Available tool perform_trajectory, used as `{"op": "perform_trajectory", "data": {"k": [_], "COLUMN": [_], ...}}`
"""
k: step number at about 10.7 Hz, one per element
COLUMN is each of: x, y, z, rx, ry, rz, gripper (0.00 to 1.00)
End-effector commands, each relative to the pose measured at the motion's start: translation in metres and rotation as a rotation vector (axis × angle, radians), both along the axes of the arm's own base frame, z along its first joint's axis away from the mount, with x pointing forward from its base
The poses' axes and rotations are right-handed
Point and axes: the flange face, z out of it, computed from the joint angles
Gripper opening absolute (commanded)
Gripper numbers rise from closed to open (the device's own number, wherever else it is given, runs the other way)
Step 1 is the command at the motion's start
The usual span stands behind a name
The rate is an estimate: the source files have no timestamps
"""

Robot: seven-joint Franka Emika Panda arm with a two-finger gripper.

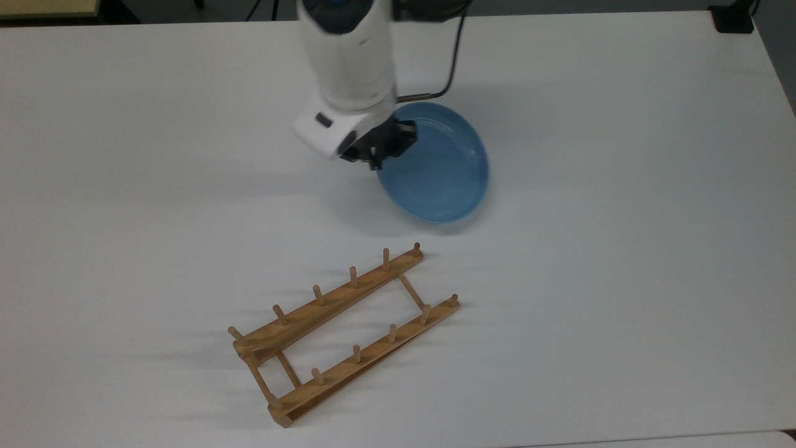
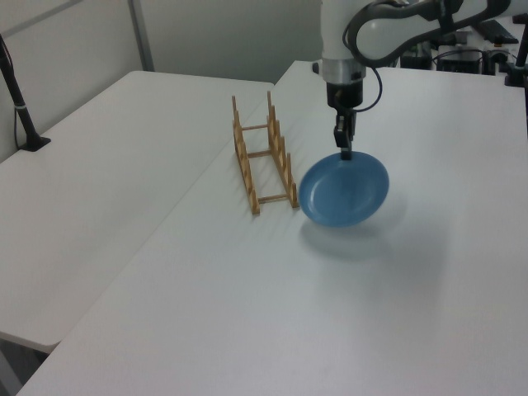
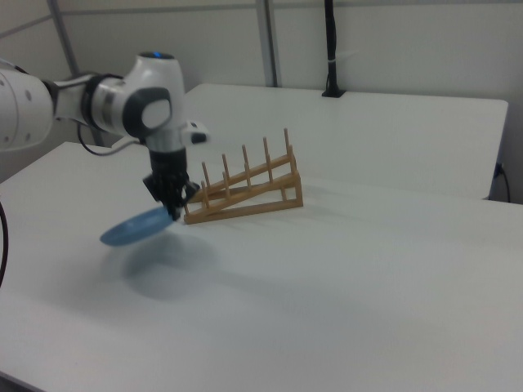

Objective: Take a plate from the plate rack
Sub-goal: 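Lower the held plate flat onto the table beside the rack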

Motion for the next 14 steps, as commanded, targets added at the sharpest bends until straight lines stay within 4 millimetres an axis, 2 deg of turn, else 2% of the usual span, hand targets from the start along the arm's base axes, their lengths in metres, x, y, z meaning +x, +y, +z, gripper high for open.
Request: {"op": "perform_trajectory", "data": {"k": [1, 2, 3, 4, 5, 7, 8, 9, 11, 12, 14], "x": [-0.015, -0.011, -0.008, -0.009, -0.013, -0.014, -0.015, -0.017, -0.016, -0.014, -0.012], "y": [-0.042, -0.059, -0.061, -0.063, -0.065, -0.079, -0.089, -0.088, -0.081, -0.070, -0.032], "z": [-0.045, -0.059, -0.072, -0.086, -0.091, -0.088, -0.082, -0.069, -0.017, 0.005, 0.038], "rx": [0.013, 0.004, -0.007, -0.021, -0.024, -0.051, -0.056, -0.050, -0.042, -0.040, -0.062], "ry": [0.065, 0.059, 0.058, 0.078, 0.091, 0.100, 0.101, 0.110, 0.088, 0.082, 0.076], "rz": [0.033, 0.026, 0.028, 0.032, 0.032, 0.014, -0.007, -0.010, -0.066, -0.086, -0.152], "gripper": [0.06, 0.06, 0.06, 0.10, 0.19, 0.58, 0.84, 1.00, 1.00, 1.00, 1.00]}}
